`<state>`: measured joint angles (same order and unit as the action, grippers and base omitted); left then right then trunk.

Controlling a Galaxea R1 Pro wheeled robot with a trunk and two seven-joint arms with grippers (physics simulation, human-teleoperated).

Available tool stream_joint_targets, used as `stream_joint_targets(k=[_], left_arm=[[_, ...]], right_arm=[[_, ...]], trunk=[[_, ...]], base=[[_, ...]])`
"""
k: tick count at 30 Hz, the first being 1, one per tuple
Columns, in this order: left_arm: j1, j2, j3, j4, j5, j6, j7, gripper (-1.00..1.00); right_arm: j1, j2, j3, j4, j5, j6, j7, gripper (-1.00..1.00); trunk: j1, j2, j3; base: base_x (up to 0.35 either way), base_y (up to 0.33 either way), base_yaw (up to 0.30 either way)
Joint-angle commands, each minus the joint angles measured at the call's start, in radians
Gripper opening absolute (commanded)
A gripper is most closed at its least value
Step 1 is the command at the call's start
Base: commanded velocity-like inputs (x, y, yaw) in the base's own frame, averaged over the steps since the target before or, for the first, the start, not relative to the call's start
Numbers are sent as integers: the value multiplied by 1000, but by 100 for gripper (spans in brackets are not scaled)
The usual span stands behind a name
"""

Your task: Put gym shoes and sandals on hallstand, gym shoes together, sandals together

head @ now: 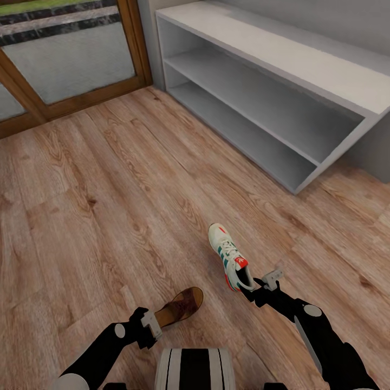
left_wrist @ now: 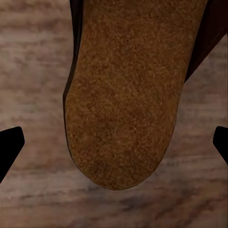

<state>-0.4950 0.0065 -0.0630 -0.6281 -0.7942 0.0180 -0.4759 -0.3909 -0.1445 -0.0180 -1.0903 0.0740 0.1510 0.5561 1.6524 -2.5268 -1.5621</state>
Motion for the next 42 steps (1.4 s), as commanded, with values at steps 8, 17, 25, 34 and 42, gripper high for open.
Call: stream_joint_targets(k=[8, 17, 25, 34, 42], left_arm=[[0, 0, -3, -3, -5, 2, -3, 100], [0, 0, -3, -3, -5, 2, -3, 100], [0, 0, -3, -4, -5, 2, -3, 100], [0, 0, -3, -7, -6, 2, -3, 100], [0, -7, -3, -20, -7, 3, -3, 100]], right_arm=[[0, 0, -1, -12, 6, 4, 5, -100], [0, 0, 0, -25, 6, 5, 5, -100], [0, 0, 0, -25, 6, 5, 5, -100], [0, 0, 0, -25, 5, 4, 5, -100], [0, 0, -1, -119, 1, 5, 5, -100]], trunk=[[1, -1, -9], [2, -1, -16], [2, -2, -24], [2, -2, -24], [2, -2, -24]], base=[[0, 0, 0], [0, 0, 0], [0, 0, 0], [0, 0, 0], [0, 0, 0]])
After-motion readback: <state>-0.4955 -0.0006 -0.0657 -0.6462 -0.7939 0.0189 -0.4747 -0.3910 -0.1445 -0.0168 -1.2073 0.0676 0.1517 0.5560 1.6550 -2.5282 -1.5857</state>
